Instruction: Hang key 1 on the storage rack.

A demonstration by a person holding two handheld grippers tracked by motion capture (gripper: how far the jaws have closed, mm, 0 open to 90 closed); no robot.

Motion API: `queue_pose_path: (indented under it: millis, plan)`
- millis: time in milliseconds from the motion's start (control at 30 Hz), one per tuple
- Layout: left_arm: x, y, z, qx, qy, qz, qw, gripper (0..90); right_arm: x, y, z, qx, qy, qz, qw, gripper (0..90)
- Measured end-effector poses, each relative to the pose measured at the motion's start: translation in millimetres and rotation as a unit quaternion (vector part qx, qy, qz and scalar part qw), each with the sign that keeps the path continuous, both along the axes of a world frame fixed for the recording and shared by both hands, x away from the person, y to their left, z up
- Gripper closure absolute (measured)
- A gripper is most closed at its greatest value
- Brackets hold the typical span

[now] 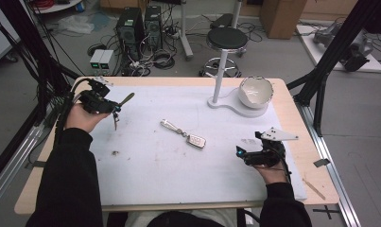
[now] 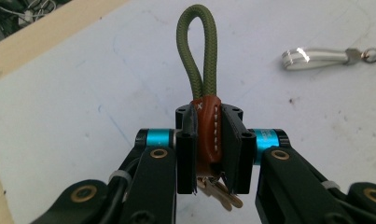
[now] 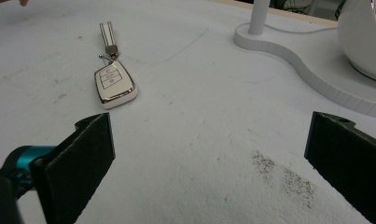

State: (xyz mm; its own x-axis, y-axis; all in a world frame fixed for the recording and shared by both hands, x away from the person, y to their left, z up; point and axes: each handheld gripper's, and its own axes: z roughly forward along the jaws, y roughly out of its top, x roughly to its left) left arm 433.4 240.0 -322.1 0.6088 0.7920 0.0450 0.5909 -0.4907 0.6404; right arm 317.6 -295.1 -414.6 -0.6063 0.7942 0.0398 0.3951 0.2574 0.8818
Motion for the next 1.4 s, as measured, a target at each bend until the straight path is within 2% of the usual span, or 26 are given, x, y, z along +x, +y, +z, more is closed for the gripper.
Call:
queue_pose_path:
  millis: [100, 233, 433, 533, 700, 800, 900, 967, 1167, 1233, 1400]
  plan:
    - [5.3, -6.5, 6.9, -0.015, -0.001, -0.011, 0.9998, 76.6, -0.2, -1.4, 0.0, 0.002, 0.000, -0.001, 1.0000, 0.5]
    - [12.3, -12.7, 16.2, -0.022, -0.007, -0.011, 0.9997, 76.7, -0.3, -4.9, -0.1, 0.006, 0.000, -0.004, 1.0000, 0.5]
    - [23.1, -26.6, 28.6, -0.016, -0.017, -0.017, 0.9996, 76.7, 0.2, -5.5, -0.5, 0.006, 0.000, -0.004, 1.0000, 0.5]
    - [31.1, -42.9, 30.1, -0.019, -0.022, -0.029, 0.9992, 76.7, 0.4, -4.6, -1.0, 0.003, 0.002, -0.002, 1.0000, 0.5]
    - [45.3, -64.1, 30.0, -0.020, -0.017, -0.039, 0.9989, 76.7, 0.0, -4.5, -0.7, 0.002, -0.002, -0.004, 1.0000, 0.5]
    - [57.0, -77.4, 32.0, -0.030, -0.014, -0.040, 0.9986, 76.8, -0.6, -6.2, 0.0, 0.008, -0.001, -0.006, 0.9999, 0.5]
    - [63.6, -87.8, 34.0, -0.029, -0.015, -0.044, 0.9985, 76.8, -2.2, -8.3, 0.4, 0.012, -0.004, -0.011, 0.9999, 0.5]
    - [70.8, -100.7, 37.4, -0.029, -0.017, -0.051, 0.9981, 76.8, -2.7, -9.1, 0.5, 0.013, -0.003, -0.012, 0.9998, 0.5]
    - [75.5, -118.2, 46.2, -0.031, -0.028, -0.054, 0.9977, 76.6, -2.3, -8.9, 0.1, 0.011, -0.008, -0.010, 0.9999, 0.5]
    - [75.7, -122.3, 47.7, -0.045, -0.030, -0.052, 0.9972, 76.6, -2.3, -9.0, 0.2, 0.010, -0.009, -0.012, 0.9998, 0.5]
    - [77.2, -136.3, 52.2, -0.038, -0.034, -0.057, 0.9971, 76.6, -1.8, -9.4, 0.4, 0.013, -0.011, -0.011, 0.9998, 0.5]
